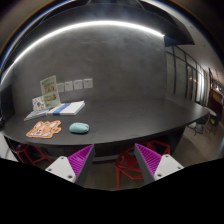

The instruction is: Arrange mouse

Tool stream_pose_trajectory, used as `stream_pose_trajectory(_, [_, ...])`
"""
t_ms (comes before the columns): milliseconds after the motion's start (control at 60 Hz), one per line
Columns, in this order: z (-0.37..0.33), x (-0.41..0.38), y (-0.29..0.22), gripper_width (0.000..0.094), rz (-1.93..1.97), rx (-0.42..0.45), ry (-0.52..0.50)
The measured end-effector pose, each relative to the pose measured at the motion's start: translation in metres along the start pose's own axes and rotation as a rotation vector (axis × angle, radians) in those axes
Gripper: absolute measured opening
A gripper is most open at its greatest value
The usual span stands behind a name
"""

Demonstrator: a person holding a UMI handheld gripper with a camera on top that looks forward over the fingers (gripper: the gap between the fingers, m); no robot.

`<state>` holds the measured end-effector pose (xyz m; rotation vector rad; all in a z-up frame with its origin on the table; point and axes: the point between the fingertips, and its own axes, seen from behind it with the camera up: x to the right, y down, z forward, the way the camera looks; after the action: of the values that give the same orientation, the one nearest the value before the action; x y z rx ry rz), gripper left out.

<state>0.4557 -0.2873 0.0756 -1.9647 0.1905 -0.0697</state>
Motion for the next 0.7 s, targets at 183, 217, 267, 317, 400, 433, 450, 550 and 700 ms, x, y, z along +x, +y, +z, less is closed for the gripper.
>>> stream_pose_trajectory(183, [0.017, -0.011, 0.009, 0.0828, -0.066, -0.038, 0.007])
stream_pose_trajectory(217, [0.025, -0.021, 0.010, 0.0829, -0.068, -0.040, -0.004])
stream_pose_trajectory(267, [0.043, -0.041, 0.016, 0.0831, -0.060, -0.032, -0.026])
stream_pose_trajectory(317, [0.058, -0.064, 0.016, 0.0832, -0.043, -0.026, -0.049])
stream_pose_trajectory(400, [0.081, -0.105, 0.014, 0.0831, -0.011, -0.041, -0.082])
stream_pose_trajectory(433, [0.096, -0.118, 0.021, 0.0832, 0.002, -0.037, -0.095])
stream_pose_trajectory(450, [0.103, -0.125, 0.021, 0.0831, 0.009, -0.039, -0.098])
stream_pose_trajectory(550, [0.139, -0.170, 0.022, 0.0829, 0.034, -0.052, -0.129])
stream_pose_trajectory(700, [0.184, -0.203, 0.020, 0.0830, 0.059, -0.069, -0.107])
